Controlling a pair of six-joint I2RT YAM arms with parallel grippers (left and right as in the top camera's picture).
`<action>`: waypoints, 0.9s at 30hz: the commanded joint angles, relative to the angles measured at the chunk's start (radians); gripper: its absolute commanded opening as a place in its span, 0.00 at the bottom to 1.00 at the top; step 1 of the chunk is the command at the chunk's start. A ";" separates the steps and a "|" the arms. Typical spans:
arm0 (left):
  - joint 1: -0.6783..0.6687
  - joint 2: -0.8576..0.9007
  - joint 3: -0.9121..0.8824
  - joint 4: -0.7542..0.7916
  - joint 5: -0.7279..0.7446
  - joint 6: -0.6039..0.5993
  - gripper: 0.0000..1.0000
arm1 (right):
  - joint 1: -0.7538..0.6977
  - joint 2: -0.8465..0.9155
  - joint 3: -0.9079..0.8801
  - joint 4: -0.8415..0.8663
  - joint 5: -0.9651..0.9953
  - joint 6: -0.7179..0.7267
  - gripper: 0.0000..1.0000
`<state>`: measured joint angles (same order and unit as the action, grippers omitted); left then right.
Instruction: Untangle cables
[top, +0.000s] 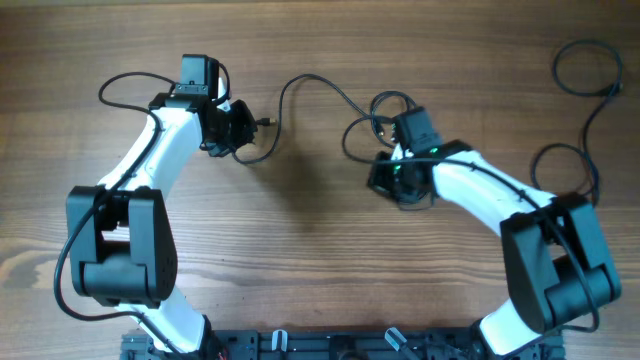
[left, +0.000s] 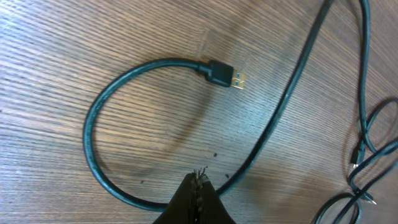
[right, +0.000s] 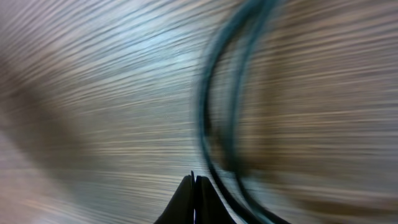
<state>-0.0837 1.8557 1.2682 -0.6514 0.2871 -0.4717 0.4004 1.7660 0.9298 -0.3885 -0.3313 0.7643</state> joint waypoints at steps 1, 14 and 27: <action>-0.008 -0.023 0.011 0.000 0.019 0.023 0.04 | 0.071 0.017 -0.007 0.126 -0.034 0.073 0.04; -0.021 -0.023 0.011 0.008 0.019 0.023 0.04 | -0.011 -0.023 0.144 -0.090 0.053 -0.114 0.33; -0.086 -0.023 0.011 0.027 0.010 0.023 0.11 | -0.027 -0.014 0.114 -0.150 0.227 -0.072 0.42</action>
<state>-0.1543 1.8545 1.2682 -0.6281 0.2966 -0.4675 0.3702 1.7615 1.0618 -0.5457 -0.1696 0.6685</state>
